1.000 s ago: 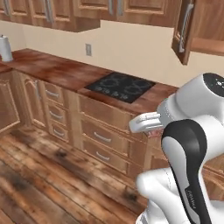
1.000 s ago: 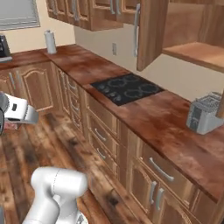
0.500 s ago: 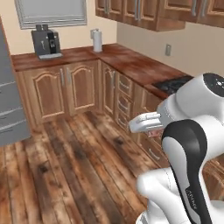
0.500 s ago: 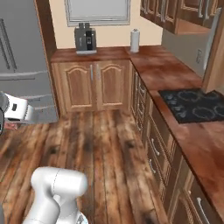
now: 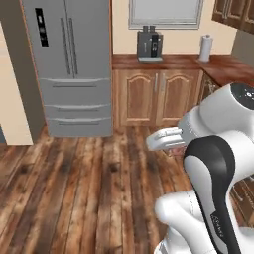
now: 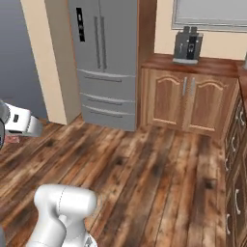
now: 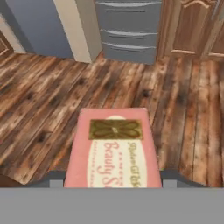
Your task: Open the cabinet. Pick the bar soap and place it next to the sink. Then close the cabinet.
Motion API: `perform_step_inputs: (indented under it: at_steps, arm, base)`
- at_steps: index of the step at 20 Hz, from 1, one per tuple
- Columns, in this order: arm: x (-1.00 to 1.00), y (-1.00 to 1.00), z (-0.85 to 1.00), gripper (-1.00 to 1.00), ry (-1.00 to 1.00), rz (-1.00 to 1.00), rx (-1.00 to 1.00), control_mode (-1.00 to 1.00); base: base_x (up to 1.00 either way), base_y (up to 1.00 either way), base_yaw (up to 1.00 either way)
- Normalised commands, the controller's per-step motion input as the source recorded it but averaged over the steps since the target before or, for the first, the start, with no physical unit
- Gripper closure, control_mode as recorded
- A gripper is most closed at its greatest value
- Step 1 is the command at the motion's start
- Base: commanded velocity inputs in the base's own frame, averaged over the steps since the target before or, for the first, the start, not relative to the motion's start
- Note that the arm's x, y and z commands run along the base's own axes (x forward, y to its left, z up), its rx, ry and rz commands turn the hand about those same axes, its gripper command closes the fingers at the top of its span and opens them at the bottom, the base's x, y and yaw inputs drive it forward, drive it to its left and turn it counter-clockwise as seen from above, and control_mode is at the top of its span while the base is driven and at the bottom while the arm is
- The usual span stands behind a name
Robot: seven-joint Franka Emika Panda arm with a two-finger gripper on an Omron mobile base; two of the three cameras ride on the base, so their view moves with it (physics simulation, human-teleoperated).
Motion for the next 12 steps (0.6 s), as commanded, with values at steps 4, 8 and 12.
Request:
perform_step_inputs:
  at_steps: [4,8,12]
  arm:
    - [0.00,0.00,0.00,1.00,0.00,0.00,0.00,1.00]
    - [0.00,0.00,0.00,1.00,0.00,0.00,0.00,1.00]
    - [0.00,0.00,0.00,1.00,0.00,0.00,0.00,1.00]
  base:
    - [0.00,0.00,0.73]
    - [0.00,0.00,0.73]
    - [0.00,0.03,0.72]
